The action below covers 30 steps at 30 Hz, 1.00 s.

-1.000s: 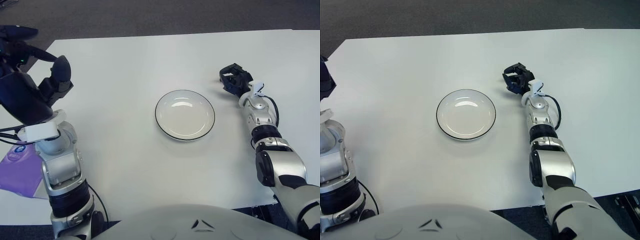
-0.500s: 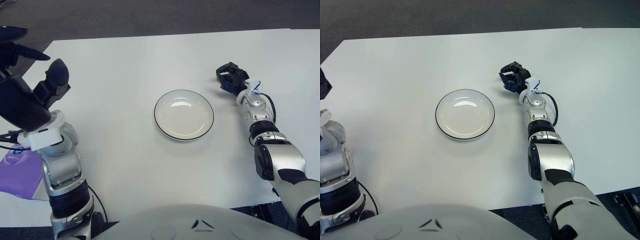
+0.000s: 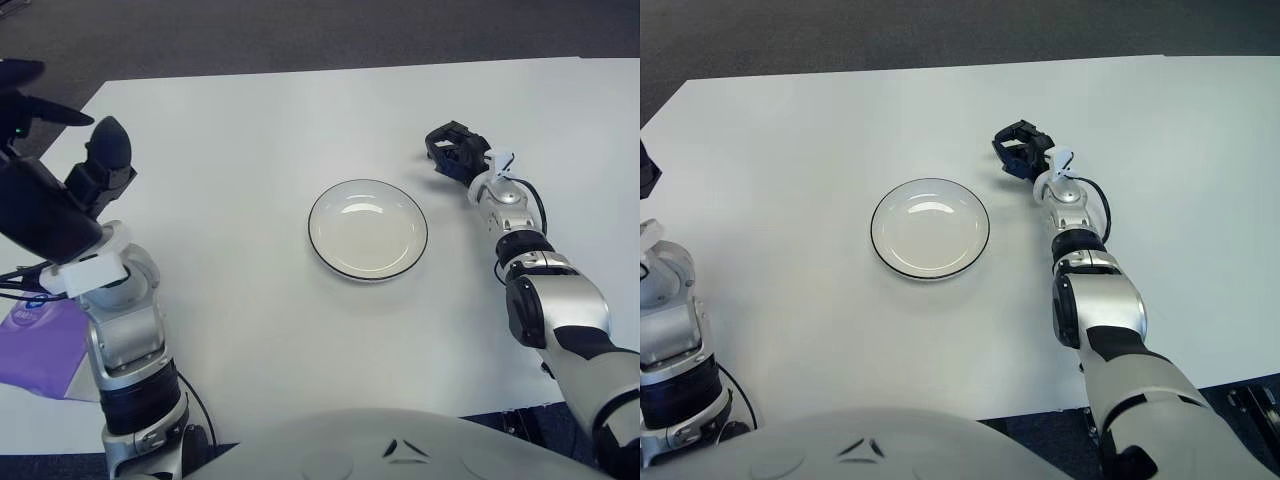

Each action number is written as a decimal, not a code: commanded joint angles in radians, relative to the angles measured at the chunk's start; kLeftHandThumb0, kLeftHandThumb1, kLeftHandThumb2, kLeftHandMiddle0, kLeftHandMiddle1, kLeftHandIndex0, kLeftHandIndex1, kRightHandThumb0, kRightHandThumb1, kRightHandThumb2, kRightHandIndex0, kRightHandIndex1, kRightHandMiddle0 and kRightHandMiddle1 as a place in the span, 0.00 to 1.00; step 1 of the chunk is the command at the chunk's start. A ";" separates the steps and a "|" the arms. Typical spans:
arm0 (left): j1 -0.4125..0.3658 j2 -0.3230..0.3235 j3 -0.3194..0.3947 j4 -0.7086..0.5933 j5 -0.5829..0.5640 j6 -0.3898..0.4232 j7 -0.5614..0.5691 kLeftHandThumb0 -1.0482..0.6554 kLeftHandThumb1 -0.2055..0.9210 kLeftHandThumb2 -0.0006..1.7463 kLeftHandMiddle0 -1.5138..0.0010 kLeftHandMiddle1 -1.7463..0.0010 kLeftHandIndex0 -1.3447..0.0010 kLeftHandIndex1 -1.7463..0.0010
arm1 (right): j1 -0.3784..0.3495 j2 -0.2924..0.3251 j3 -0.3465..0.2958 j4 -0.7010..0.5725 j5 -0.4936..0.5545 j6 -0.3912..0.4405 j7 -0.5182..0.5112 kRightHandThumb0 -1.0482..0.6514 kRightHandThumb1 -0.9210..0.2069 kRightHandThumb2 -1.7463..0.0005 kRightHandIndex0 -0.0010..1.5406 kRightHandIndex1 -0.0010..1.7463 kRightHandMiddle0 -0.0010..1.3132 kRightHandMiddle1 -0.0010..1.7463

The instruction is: Put the tissue paper into the plate.

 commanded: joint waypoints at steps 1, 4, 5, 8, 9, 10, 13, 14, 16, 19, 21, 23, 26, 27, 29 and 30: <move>0.109 -0.104 -0.028 -0.017 -0.022 0.082 -0.008 0.41 1.00 0.20 0.44 0.00 0.71 0.11 | -0.012 0.041 0.011 0.032 -0.008 0.029 0.068 0.61 0.17 0.67 0.39 0.80 0.28 0.84; 0.120 -0.126 -0.028 -0.044 -0.014 0.104 -0.016 0.41 1.00 0.20 0.44 0.00 0.72 0.10 | -0.027 0.036 0.001 0.035 -0.001 0.025 0.093 0.61 0.14 0.70 0.39 0.79 0.28 0.82; 0.124 -0.131 -0.028 -0.052 -0.012 0.110 -0.019 0.41 1.00 0.21 0.44 0.00 0.72 0.10 | -0.031 0.035 -0.001 0.035 0.000 0.025 0.098 0.61 0.14 0.70 0.38 0.79 0.28 0.82; 0.122 -0.129 -0.008 -0.075 0.032 0.116 0.002 0.41 1.00 0.21 0.45 0.00 0.73 0.09 | -0.042 0.031 -0.008 0.038 0.002 0.028 0.110 0.61 0.13 0.71 0.38 0.80 0.29 0.81; 0.119 -0.126 0.000 -0.077 0.049 0.112 0.015 0.41 1.00 0.22 0.45 0.00 0.74 0.08 | -0.045 0.030 -0.009 0.039 0.002 0.029 0.113 0.61 0.13 0.72 0.38 0.80 0.29 0.81; 0.115 -0.116 0.022 -0.079 0.105 0.097 0.052 0.41 1.00 0.22 0.45 0.00 0.75 0.08 | -0.048 0.028 -0.011 0.043 0.002 0.030 0.114 0.61 0.12 0.73 0.38 0.79 0.29 0.80; 0.105 -0.091 0.070 -0.072 0.231 0.051 0.146 0.41 1.00 0.23 0.46 0.00 0.76 0.07 | -0.055 0.024 -0.016 0.054 0.001 0.032 0.117 0.61 0.11 0.74 0.38 0.80 0.30 0.79; 0.097 -0.087 0.081 -0.064 0.266 0.034 0.184 0.41 1.00 0.23 0.46 0.00 0.76 0.07 | -0.056 0.024 -0.017 0.056 0.000 0.031 0.118 0.61 0.11 0.74 0.38 0.80 0.30 0.79; 0.088 -0.084 0.089 -0.051 0.305 0.014 0.228 0.41 1.00 0.24 0.47 0.00 0.77 0.06 | -0.057 0.023 -0.019 0.059 -0.001 0.030 0.118 0.61 0.11 0.75 0.38 0.80 0.30 0.79; 0.067 -0.095 0.094 -0.039 0.330 0.006 0.287 0.41 1.00 0.24 0.47 0.00 0.77 0.06 | -0.059 0.023 -0.022 0.063 -0.002 0.029 0.119 0.61 0.11 0.75 0.38 0.80 0.30 0.79; 0.054 -0.126 0.086 -0.048 0.293 0.032 0.285 0.41 1.00 0.24 0.46 0.00 0.77 0.06 | -0.059 0.023 -0.024 0.064 -0.003 0.028 0.120 0.61 0.10 0.75 0.38 0.80 0.30 0.78; 0.037 -0.167 0.076 -0.062 0.244 0.081 0.270 0.41 1.00 0.23 0.44 0.00 0.76 0.06 | -0.059 0.022 -0.027 0.064 -0.004 0.028 0.121 0.61 0.10 0.75 0.38 0.80 0.30 0.78; 0.010 -0.209 0.079 -0.068 0.163 0.147 0.254 0.41 1.00 0.23 0.43 0.00 0.76 0.07 | -0.059 0.021 -0.029 0.065 -0.003 0.028 0.123 0.61 0.10 0.75 0.38 0.80 0.31 0.78; 0.007 -0.214 0.084 -0.062 0.127 0.155 0.254 0.41 1.00 0.23 0.42 0.00 0.76 0.07 | -0.056 0.020 -0.030 0.066 -0.003 0.027 0.125 0.61 0.10 0.75 0.38 0.80 0.31 0.78; 0.006 -0.213 0.086 -0.056 0.088 0.162 0.258 0.41 1.00 0.23 0.41 0.00 0.76 0.07 | -0.054 0.019 -0.031 0.068 -0.003 0.025 0.127 0.61 0.10 0.75 0.38 0.80 0.31 0.78; 0.007 -0.210 0.084 -0.056 0.081 0.165 0.260 0.41 1.00 0.23 0.40 0.00 0.76 0.06 | -0.054 0.019 -0.032 0.068 -0.003 0.025 0.128 0.61 0.10 0.75 0.38 0.80 0.31 0.78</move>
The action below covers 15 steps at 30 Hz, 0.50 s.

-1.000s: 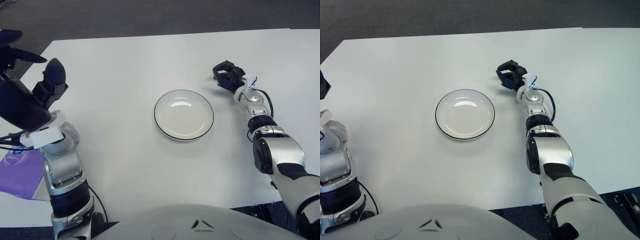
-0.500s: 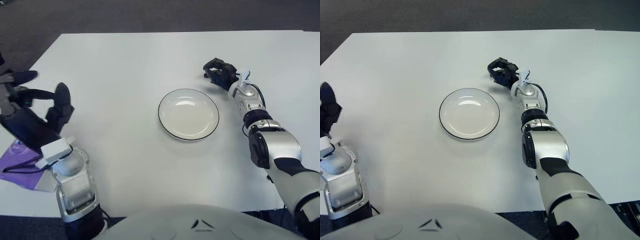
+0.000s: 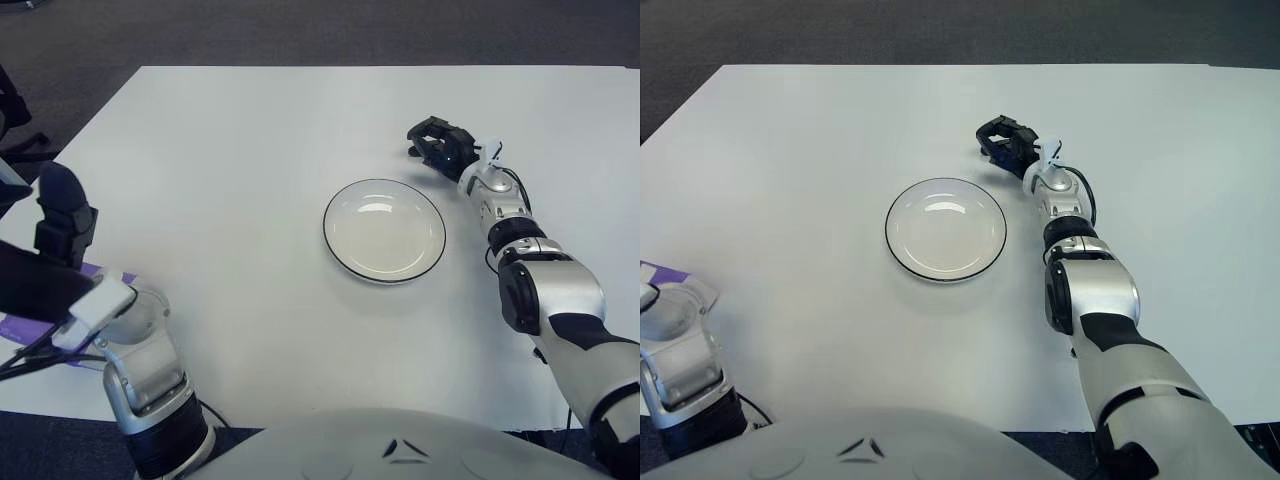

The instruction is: Put the tissue paper into the plate.

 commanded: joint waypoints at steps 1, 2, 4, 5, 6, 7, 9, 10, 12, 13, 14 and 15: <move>-0.027 -0.046 0.015 0.019 -0.056 0.016 0.008 0.41 0.99 0.25 0.40 0.00 0.77 0.05 | 0.005 0.003 -0.003 0.022 -0.008 0.011 0.010 0.61 0.10 0.75 0.38 0.80 0.31 0.78; -0.029 -0.035 0.021 0.035 -0.068 0.003 0.018 0.41 0.99 0.26 0.40 0.00 0.77 0.05 | 0.007 0.002 -0.004 0.022 -0.008 0.009 0.012 0.61 0.10 0.75 0.38 0.80 0.31 0.78; -0.039 -0.022 0.032 0.071 -0.083 -0.023 0.042 0.41 0.97 0.29 0.40 0.00 0.79 0.03 | 0.012 0.001 -0.006 0.024 -0.008 0.006 0.015 0.61 0.10 0.75 0.38 0.81 0.31 0.78; -0.048 -0.020 0.041 0.091 -0.097 -0.028 0.054 0.41 0.96 0.30 0.39 0.00 0.80 0.02 | 0.014 0.001 -0.007 0.025 -0.008 0.005 0.017 0.61 0.10 0.75 0.38 0.81 0.31 0.78; -0.054 -0.019 0.046 0.104 -0.107 -0.030 0.062 0.41 0.96 0.31 0.39 0.00 0.81 0.02 | 0.014 0.000 -0.007 0.025 -0.008 0.004 0.018 0.61 0.10 0.75 0.38 0.81 0.31 0.78; -0.057 -0.018 0.049 0.112 -0.113 -0.032 0.066 0.41 0.96 0.32 0.39 0.00 0.81 0.01 | 0.015 0.000 -0.008 0.026 -0.008 0.004 0.018 0.61 0.10 0.75 0.38 0.81 0.31 0.78; -0.075 -0.028 0.066 0.126 -0.154 -0.005 0.072 0.41 0.95 0.33 0.39 0.00 0.81 0.00 | 0.016 -0.002 -0.010 0.026 -0.009 0.003 0.021 0.61 0.10 0.75 0.38 0.81 0.31 0.78; -0.088 -0.036 0.077 0.127 -0.183 0.024 0.072 0.41 0.95 0.33 0.39 0.00 0.82 0.00 | 0.018 -0.003 -0.011 0.026 -0.008 0.002 0.022 0.61 0.10 0.75 0.38 0.81 0.31 0.77; -0.103 -0.053 0.088 0.116 -0.225 0.078 0.071 0.41 0.96 0.32 0.39 0.00 0.82 0.00 | 0.019 -0.006 -0.014 0.026 -0.008 0.001 0.025 0.61 0.10 0.75 0.37 0.81 0.31 0.77; -0.105 -0.057 0.089 0.110 -0.234 0.094 0.072 0.41 0.97 0.32 0.39 0.00 0.83 0.00 | 0.020 -0.007 -0.015 0.026 -0.008 0.001 0.027 0.61 0.10 0.75 0.37 0.81 0.31 0.77; -0.108 -0.062 0.088 0.101 -0.240 0.113 0.073 0.41 0.97 0.32 0.39 0.00 0.83 0.00 | 0.020 -0.008 -0.015 0.026 -0.008 0.001 0.028 0.61 0.10 0.75 0.37 0.81 0.31 0.77; -0.110 -0.067 0.086 0.092 -0.245 0.132 0.076 0.41 0.97 0.31 0.39 0.00 0.83 0.00 | 0.020 -0.010 -0.016 0.026 -0.008 0.001 0.029 0.61 0.10 0.75 0.37 0.81 0.31 0.77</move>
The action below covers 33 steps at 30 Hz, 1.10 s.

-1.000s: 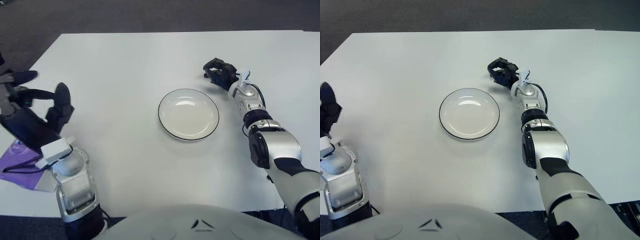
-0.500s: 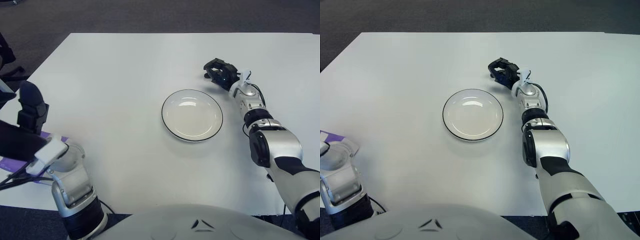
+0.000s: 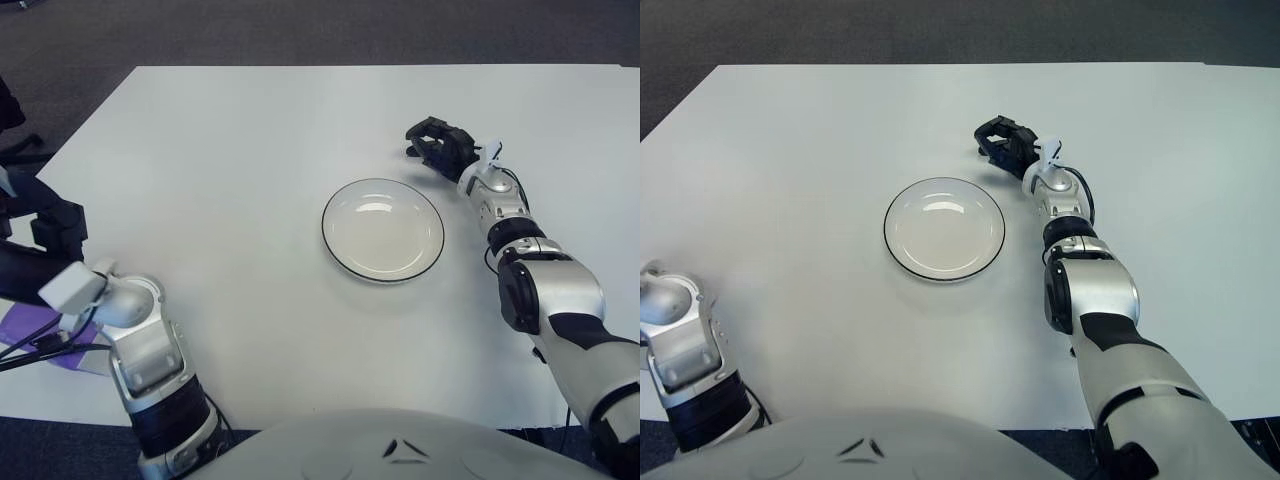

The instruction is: Put the tissue paper into the plate.

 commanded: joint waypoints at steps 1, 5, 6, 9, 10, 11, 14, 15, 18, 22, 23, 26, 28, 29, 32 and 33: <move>-0.036 -0.064 0.010 -0.026 -0.033 0.067 0.015 0.41 0.98 0.30 0.40 0.00 0.83 0.00 | 0.021 -0.009 -0.003 0.019 -0.008 0.008 0.010 0.61 0.10 0.75 0.37 0.81 0.31 0.77; -0.040 -0.073 0.001 -0.056 -0.054 0.123 0.025 0.41 1.00 0.29 0.41 0.00 0.84 0.00 | 0.022 -0.013 -0.004 0.017 -0.008 0.008 0.015 0.61 0.10 0.75 0.37 0.81 0.32 0.77; -0.045 -0.081 0.001 -0.069 -0.068 0.152 0.027 0.41 1.00 0.29 0.42 0.00 0.84 0.00 | 0.023 -0.013 -0.004 0.017 -0.008 0.008 0.015 0.61 0.10 0.75 0.37 0.81 0.32 0.77; -0.052 -0.090 -0.001 -0.098 -0.095 0.215 0.033 0.41 1.00 0.29 0.42 0.00 0.85 0.00 | 0.024 -0.014 -0.004 0.016 -0.008 0.009 0.016 0.61 0.10 0.75 0.37 0.81 0.32 0.77; -0.057 -0.098 -0.002 -0.113 -0.105 0.251 0.038 0.41 1.00 0.29 0.42 0.00 0.85 0.00 | 0.025 -0.016 -0.004 0.016 -0.008 0.008 0.017 0.61 0.10 0.75 0.37 0.81 0.32 0.77; -0.061 -0.103 -0.002 -0.126 -0.113 0.279 0.043 0.41 1.00 0.29 0.42 0.00 0.85 0.00 | 0.025 -0.016 -0.005 0.015 -0.007 0.008 0.018 0.61 0.10 0.75 0.37 0.81 0.32 0.77; -0.077 -0.113 0.002 -0.150 -0.141 0.363 0.063 0.41 1.00 0.29 0.42 0.00 0.85 0.00 | 0.026 -0.018 -0.005 0.014 -0.008 0.008 0.020 0.61 0.10 0.75 0.37 0.81 0.32 0.77; -0.083 -0.112 0.008 -0.145 -0.153 0.380 0.071 0.41 1.00 0.29 0.42 0.00 0.85 0.00 | 0.027 -0.019 -0.005 0.014 -0.008 0.009 0.020 0.61 0.10 0.75 0.37 0.81 0.32 0.77; -0.097 -0.101 0.032 -0.107 -0.195 0.397 0.092 0.42 1.00 0.30 0.42 0.00 0.85 0.00 | 0.028 -0.020 -0.005 0.013 -0.008 0.009 0.021 0.61 0.10 0.75 0.37 0.81 0.32 0.77; -0.098 -0.091 0.061 -0.051 -0.245 0.391 0.110 0.42 1.00 0.30 0.42 0.00 0.85 0.00 | 0.030 -0.021 -0.005 0.013 -0.008 0.008 0.021 0.61 0.10 0.75 0.37 0.81 0.32 0.77; -0.097 -0.088 0.068 -0.039 -0.255 0.389 0.112 0.42 1.00 0.30 0.42 0.00 0.85 0.00 | 0.030 -0.021 -0.005 0.013 -0.008 0.008 0.021 0.61 0.10 0.75 0.37 0.81 0.32 0.77; -0.097 -0.080 0.079 -0.020 -0.276 0.404 0.116 0.42 1.00 0.30 0.42 0.00 0.85 0.00 | 0.031 -0.023 -0.006 0.011 -0.008 0.007 0.022 0.61 0.10 0.75 0.37 0.81 0.32 0.77; -0.097 -0.079 0.081 -0.015 -0.293 0.426 0.113 0.42 1.00 0.30 0.42 0.00 0.85 0.00 | 0.032 -0.025 -0.006 0.011 -0.008 0.007 0.023 0.61 0.10 0.75 0.37 0.81 0.32 0.77; -0.097 -0.080 0.079 -0.017 -0.300 0.437 0.111 0.42 1.00 0.30 0.43 0.00 0.85 0.00 | 0.033 -0.026 -0.006 0.010 -0.008 0.006 0.023 0.61 0.10 0.75 0.37 0.81 0.32 0.77; -0.094 -0.082 0.082 -0.017 -0.334 0.463 0.100 0.41 1.00 0.30 0.44 0.00 0.85 0.00 | 0.034 -0.027 -0.006 0.010 -0.008 0.006 0.023 0.61 0.10 0.75 0.37 0.81 0.32 0.77; -0.094 -0.082 0.084 -0.017 -0.346 0.471 0.097 0.41 1.00 0.30 0.44 0.00 0.85 0.00 | 0.034 -0.028 -0.006 0.010 -0.008 0.006 0.022 0.61 0.10 0.75 0.37 0.81 0.32 0.77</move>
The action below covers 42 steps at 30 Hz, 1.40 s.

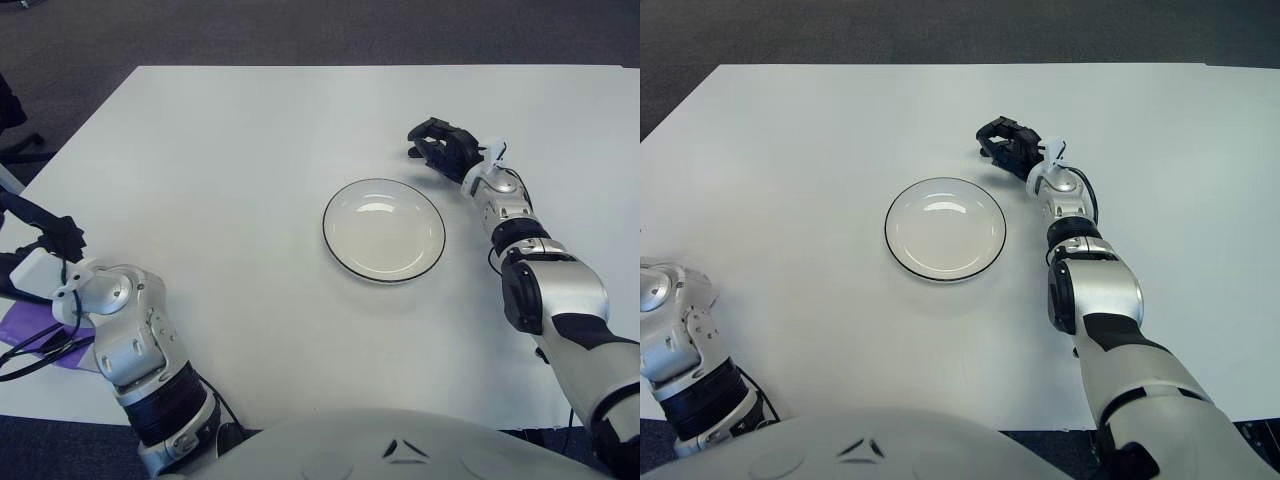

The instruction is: Put the tissue paper into the plate.

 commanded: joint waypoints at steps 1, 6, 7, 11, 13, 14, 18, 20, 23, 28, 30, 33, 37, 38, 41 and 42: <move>-0.034 -0.076 0.018 0.011 -0.063 0.038 -0.014 0.41 1.00 0.30 0.44 0.00 0.85 0.00 | 0.030 -0.011 -0.002 0.010 -0.009 0.010 0.001 0.61 0.10 0.75 0.37 0.81 0.32 0.77; -0.038 -0.082 0.061 0.006 -0.250 0.118 -0.074 0.41 1.00 0.30 0.42 0.00 0.85 0.00 | 0.031 -0.012 0.001 0.009 -0.012 0.011 -0.004 0.61 0.10 0.75 0.37 0.81 0.32 0.77; -0.040 -0.083 0.070 0.005 -0.286 0.130 -0.082 0.41 1.00 0.30 0.42 0.00 0.85 0.00 | 0.031 -0.012 0.002 0.009 -0.012 0.011 -0.004 0.61 0.10 0.75 0.37 0.81 0.32 0.77; -0.053 -0.082 0.087 0.010 -0.388 0.168 -0.089 0.41 1.00 0.29 0.41 0.00 0.85 0.00 | 0.031 -0.013 0.002 0.008 -0.012 0.012 -0.005 0.61 0.10 0.75 0.37 0.81 0.32 0.77; -0.063 -0.082 0.079 0.023 -0.425 0.185 -0.091 0.41 1.00 0.29 0.41 0.00 0.85 0.00 | 0.031 -0.013 0.003 0.008 -0.012 0.013 -0.006 0.61 0.11 0.75 0.37 0.81 0.32 0.77; -0.070 -0.082 0.068 0.033 -0.433 0.191 -0.091 0.41 1.00 0.29 0.41 0.00 0.84 0.00 | 0.031 -0.013 0.003 0.008 -0.012 0.013 -0.006 0.61 0.11 0.75 0.37 0.81 0.32 0.77; -0.086 -0.077 0.022 0.065 -0.442 0.201 -0.093 0.41 1.00 0.29 0.41 0.00 0.84 0.00 | 0.032 -0.013 0.002 0.007 -0.011 0.014 -0.007 0.61 0.11 0.75 0.37 0.81 0.32 0.77; -0.094 -0.076 -0.003 0.077 -0.446 0.207 -0.098 0.41 1.00 0.29 0.41 0.00 0.84 0.00 | 0.032 -0.015 0.001 0.008 -0.010 0.015 -0.006 0.61 0.11 0.75 0.37 0.81 0.32 0.77; -0.109 -0.077 -0.024 0.091 -0.458 0.217 -0.105 0.41 1.00 0.29 0.41 0.00 0.84 0.00 | 0.032 -0.016 0.000 0.008 -0.009 0.015 -0.005 0.61 0.11 0.75 0.37 0.81 0.32 0.77; -0.148 -0.077 -0.047 0.112 -0.494 0.233 -0.102 0.41 1.00 0.29 0.41 0.00 0.84 0.00 | 0.033 -0.018 0.000 0.006 -0.008 0.016 -0.003 0.61 0.11 0.75 0.37 0.81 0.32 0.77; -0.161 -0.080 -0.058 0.114 -0.508 0.236 -0.096 0.41 1.00 0.29 0.42 0.00 0.84 0.00 | 0.034 -0.019 0.000 0.005 -0.008 0.016 -0.002 0.61 0.11 0.75 0.37 0.81 0.32 0.76; -0.178 -0.080 -0.066 0.119 -0.538 0.242 -0.087 0.41 1.00 0.29 0.42 0.00 0.84 0.00 | 0.035 -0.021 -0.001 0.003 -0.008 0.016 -0.001 0.61 0.11 0.75 0.37 0.81 0.33 0.76; -0.212 -0.080 -0.080 0.137 -0.570 0.248 -0.071 0.41 1.00 0.29 0.42 0.00 0.84 0.00 | 0.035 -0.022 0.000 0.001 -0.008 0.017 -0.001 0.61 0.11 0.75 0.37 0.81 0.33 0.76; -0.222 -0.080 -0.083 0.143 -0.583 0.249 -0.074 0.41 1.00 0.29 0.42 0.00 0.84 0.00 | 0.036 -0.022 0.000 0.001 -0.009 0.017 -0.002 0.61 0.11 0.75 0.37 0.81 0.33 0.76; -0.239 -0.077 -0.091 0.157 -0.623 0.247 -0.087 0.41 1.00 0.29 0.42 0.00 0.84 0.00 | 0.037 -0.021 0.002 0.000 -0.009 0.016 -0.003 0.61 0.11 0.75 0.37 0.81 0.33 0.77; -0.241 -0.074 -0.096 0.163 -0.639 0.244 -0.099 0.41 1.00 0.29 0.42 0.00 0.84 0.00 | 0.037 -0.020 0.002 -0.001 -0.010 0.016 -0.003 0.61 0.11 0.75 0.37 0.81 0.33 0.77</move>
